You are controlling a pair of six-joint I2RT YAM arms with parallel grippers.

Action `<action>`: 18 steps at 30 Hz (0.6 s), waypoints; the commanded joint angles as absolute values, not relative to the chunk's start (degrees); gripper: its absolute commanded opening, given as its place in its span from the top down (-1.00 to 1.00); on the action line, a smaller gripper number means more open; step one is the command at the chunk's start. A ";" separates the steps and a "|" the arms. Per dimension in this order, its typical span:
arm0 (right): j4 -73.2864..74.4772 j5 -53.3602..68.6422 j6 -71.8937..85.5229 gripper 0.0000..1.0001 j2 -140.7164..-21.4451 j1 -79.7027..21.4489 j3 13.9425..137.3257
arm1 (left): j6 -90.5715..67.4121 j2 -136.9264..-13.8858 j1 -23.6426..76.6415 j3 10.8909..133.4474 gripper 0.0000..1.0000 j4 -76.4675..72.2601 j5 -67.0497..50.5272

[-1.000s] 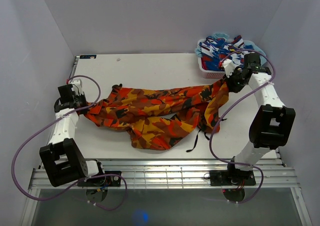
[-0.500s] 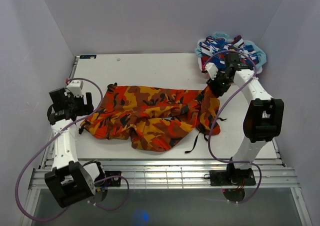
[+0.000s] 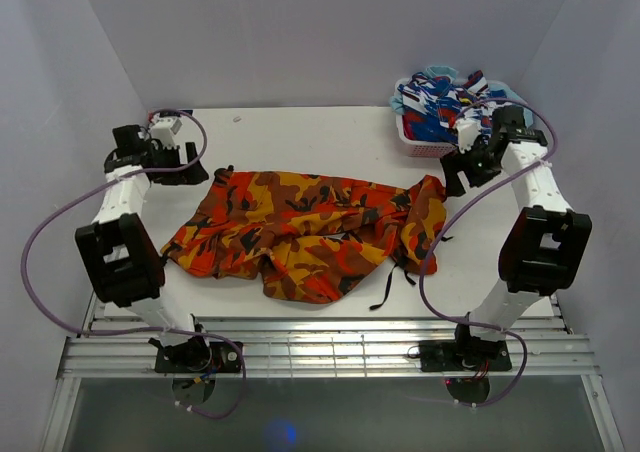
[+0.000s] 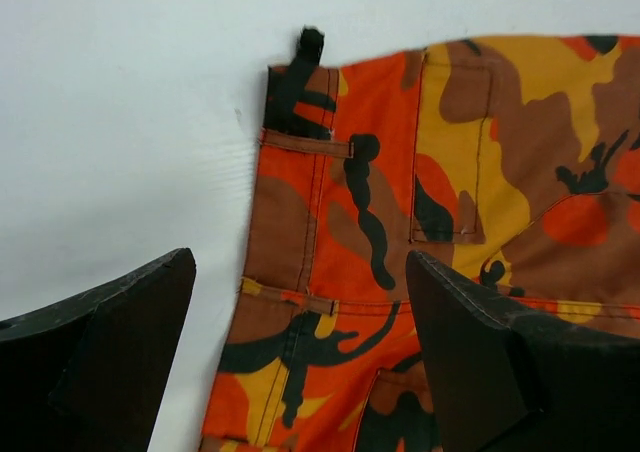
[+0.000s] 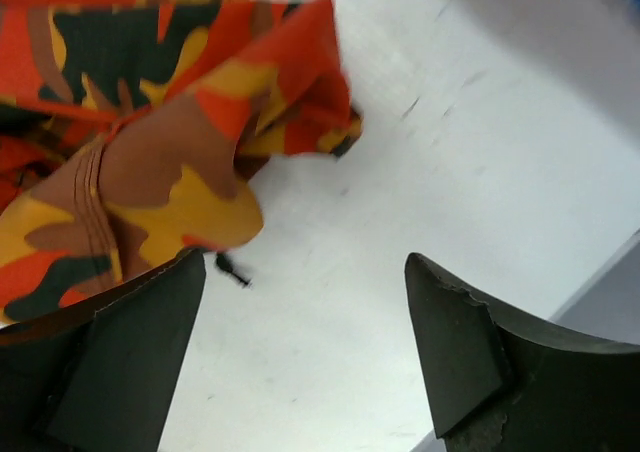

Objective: Fold and stack the trousers
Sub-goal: Flatten the trousers out

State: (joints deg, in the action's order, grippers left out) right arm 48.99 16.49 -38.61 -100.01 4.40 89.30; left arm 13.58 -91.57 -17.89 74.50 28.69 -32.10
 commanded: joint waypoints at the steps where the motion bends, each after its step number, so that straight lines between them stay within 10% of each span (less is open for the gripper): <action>1: 52.12 21.00 -32.27 -0.73 -96.77 7.54 81.76 | 12.13 -98.49 -15.12 77.87 -0.96 29.80 -31.82; 18: 35.25 37.35 -18.37 -0.51 -101.69 11.51 61.53 | 8.26 -110.38 -11.16 75.15 -0.78 19.69 -21.27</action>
State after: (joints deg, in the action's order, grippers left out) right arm 39.75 31.70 -21.87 -99.81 11.25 62.43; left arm 9.54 -110.50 -11.18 76.18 22.55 -21.39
